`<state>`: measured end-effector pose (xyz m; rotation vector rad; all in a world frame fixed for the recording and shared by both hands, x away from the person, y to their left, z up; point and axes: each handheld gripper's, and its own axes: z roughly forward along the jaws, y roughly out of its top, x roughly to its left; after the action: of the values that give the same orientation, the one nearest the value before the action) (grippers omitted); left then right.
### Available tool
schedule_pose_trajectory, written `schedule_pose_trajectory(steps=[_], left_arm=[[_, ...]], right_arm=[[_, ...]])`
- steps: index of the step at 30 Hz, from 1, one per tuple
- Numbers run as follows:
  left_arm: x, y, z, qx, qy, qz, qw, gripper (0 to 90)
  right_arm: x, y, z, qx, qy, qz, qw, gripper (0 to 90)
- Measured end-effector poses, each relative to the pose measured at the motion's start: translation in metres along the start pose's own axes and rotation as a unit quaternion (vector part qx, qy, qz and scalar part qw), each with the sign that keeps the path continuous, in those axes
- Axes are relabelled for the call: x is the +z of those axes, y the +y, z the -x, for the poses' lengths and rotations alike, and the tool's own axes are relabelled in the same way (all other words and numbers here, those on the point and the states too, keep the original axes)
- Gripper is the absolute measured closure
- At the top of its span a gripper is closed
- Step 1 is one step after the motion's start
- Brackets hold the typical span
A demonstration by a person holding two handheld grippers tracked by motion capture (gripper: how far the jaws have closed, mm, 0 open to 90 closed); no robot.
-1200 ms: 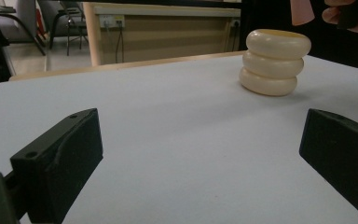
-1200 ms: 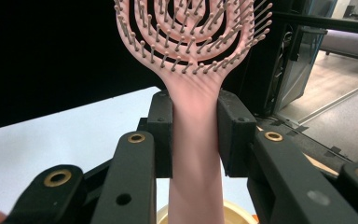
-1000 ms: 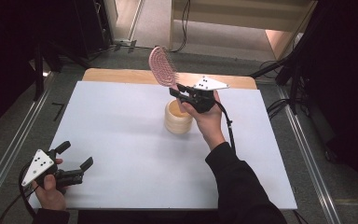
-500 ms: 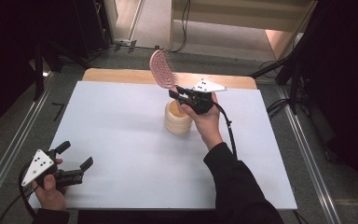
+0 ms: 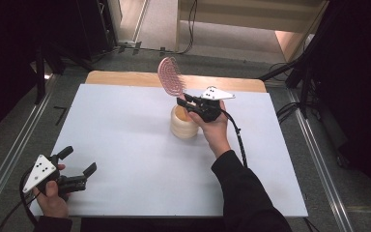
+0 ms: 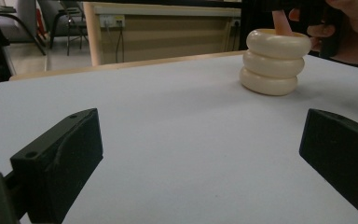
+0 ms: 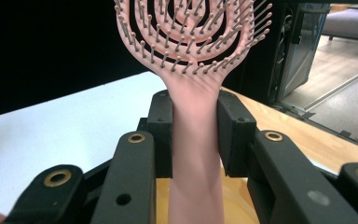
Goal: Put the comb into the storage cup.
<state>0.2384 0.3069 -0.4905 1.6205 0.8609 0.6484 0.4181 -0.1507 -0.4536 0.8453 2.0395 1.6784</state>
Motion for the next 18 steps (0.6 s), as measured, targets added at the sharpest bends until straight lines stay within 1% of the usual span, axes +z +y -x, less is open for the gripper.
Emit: schedule_pose_trajectory(steps=[7, 12, 14, 16, 18], left_arm=[[0.000, 0.000, 0.000, 0.000, 0.001, 0.000, 1.0000, 0.2], [0.000, 0.000, 0.000, 0.000, 0.001, 0.000, 1.0000, 0.1], [0.000, 0.000, 0.000, 0.000, 0.001, 0.000, 1.0000, 0.2], [0.000, 0.000, 0.000, 0.000, 0.001, 0.000, 1.0000, 0.1], [0.000, 0.000, 0.000, -0.001, 0.001, 0.001, 1.0000, 0.2]], right_arm=[[-0.001, -0.008, 0.001, 0.010, -0.003, -0.004, 0.9999, 67.9], [-0.002, -0.012, 0.002, 0.011, 0.005, 0.000, 0.9999, 67.9], [-0.002, -0.014, 0.002, 0.016, 0.007, 0.001, 0.9998, 67.8], [-0.002, -0.015, 0.002, 0.015, 0.008, 0.003, 0.9999, 67.8], [-0.002, -0.015, 0.002, 0.014, 0.004, 0.001, 0.9999, 67.8]])
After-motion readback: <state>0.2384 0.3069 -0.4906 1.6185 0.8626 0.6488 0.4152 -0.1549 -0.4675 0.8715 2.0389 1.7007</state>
